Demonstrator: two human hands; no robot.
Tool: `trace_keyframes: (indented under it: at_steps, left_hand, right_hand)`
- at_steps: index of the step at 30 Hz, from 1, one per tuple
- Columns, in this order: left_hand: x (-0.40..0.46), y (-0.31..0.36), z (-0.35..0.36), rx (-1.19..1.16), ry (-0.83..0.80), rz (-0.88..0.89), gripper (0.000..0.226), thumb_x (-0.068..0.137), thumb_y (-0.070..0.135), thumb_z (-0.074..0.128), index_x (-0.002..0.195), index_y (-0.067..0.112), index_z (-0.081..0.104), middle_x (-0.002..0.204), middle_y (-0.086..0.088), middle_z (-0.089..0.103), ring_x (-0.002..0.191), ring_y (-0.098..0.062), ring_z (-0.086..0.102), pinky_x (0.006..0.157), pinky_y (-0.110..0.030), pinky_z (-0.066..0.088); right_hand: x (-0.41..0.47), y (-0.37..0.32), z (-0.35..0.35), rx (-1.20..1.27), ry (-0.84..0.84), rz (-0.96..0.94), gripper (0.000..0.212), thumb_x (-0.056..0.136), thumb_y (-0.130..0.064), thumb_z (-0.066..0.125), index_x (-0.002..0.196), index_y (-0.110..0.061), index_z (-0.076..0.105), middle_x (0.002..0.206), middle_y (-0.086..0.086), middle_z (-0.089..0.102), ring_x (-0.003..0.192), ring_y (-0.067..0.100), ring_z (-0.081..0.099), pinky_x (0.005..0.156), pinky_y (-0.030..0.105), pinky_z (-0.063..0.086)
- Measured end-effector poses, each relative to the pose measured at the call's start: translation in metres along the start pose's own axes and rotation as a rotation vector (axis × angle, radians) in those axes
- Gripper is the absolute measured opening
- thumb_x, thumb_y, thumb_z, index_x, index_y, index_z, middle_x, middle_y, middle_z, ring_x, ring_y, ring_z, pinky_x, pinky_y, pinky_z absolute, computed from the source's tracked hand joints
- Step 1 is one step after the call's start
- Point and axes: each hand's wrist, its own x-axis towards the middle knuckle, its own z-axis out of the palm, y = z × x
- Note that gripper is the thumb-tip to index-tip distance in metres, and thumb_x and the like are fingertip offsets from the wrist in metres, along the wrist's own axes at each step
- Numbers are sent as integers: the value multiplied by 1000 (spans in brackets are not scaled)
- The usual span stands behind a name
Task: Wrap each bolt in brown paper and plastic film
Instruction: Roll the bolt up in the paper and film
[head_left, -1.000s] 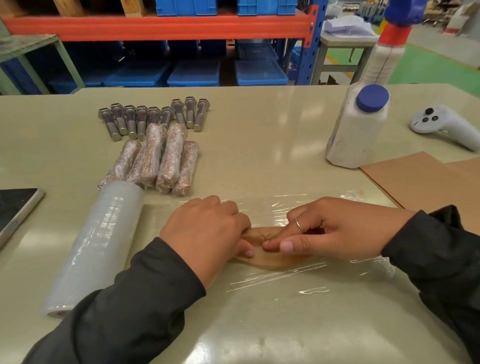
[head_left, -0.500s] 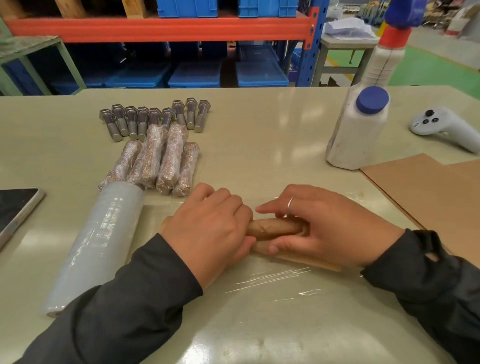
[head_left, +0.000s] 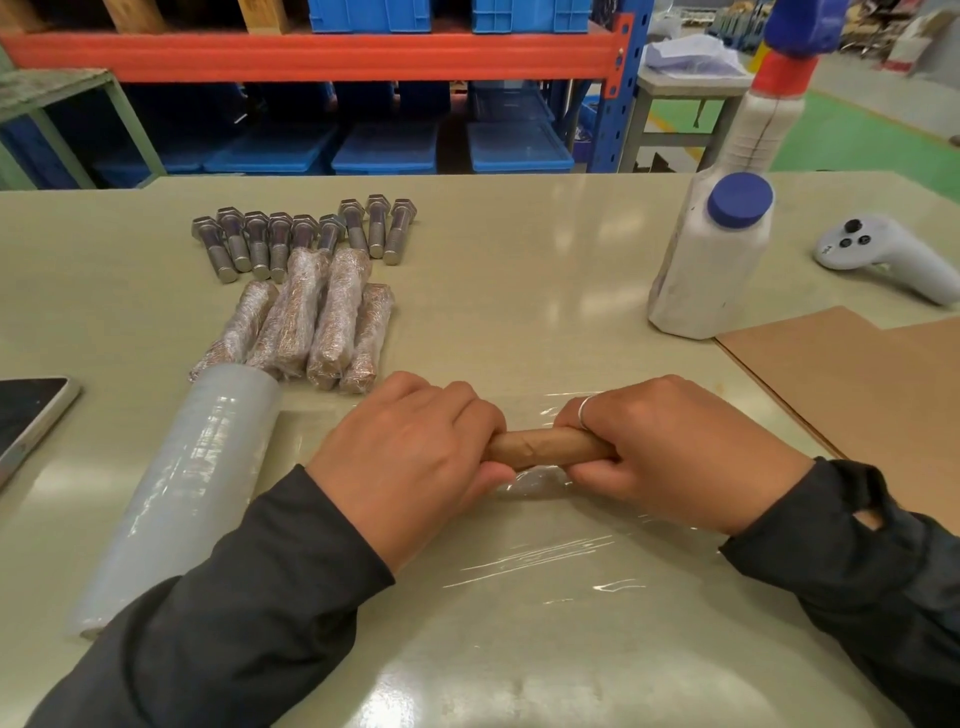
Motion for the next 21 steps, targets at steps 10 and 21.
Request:
trace_keyframes:
  at_steps: [10, 21]
  left_hand:
    - [-3, 4, 12, 80, 92, 9, 16, 65, 25, 60, 64, 10, 66, 57, -2, 59, 44, -20, 54, 66, -28, 53]
    - [-2, 7, 16, 73, 96, 1, 16, 64, 25, 56, 62, 12, 67, 57, 0, 61, 42, -17, 55, 74, -31, 55]
  right_hand:
    - [-1, -6, -2, -15, -11, -6, 19, 80, -35, 50, 94, -31, 61, 74, -7, 61, 66, 12, 49, 59, 27, 35]
    - [-4, 9, -14, 60, -185, -19, 24, 85, -23, 47, 103, -37, 54, 92, -17, 55, 82, 7, 49, 70, 23, 37]
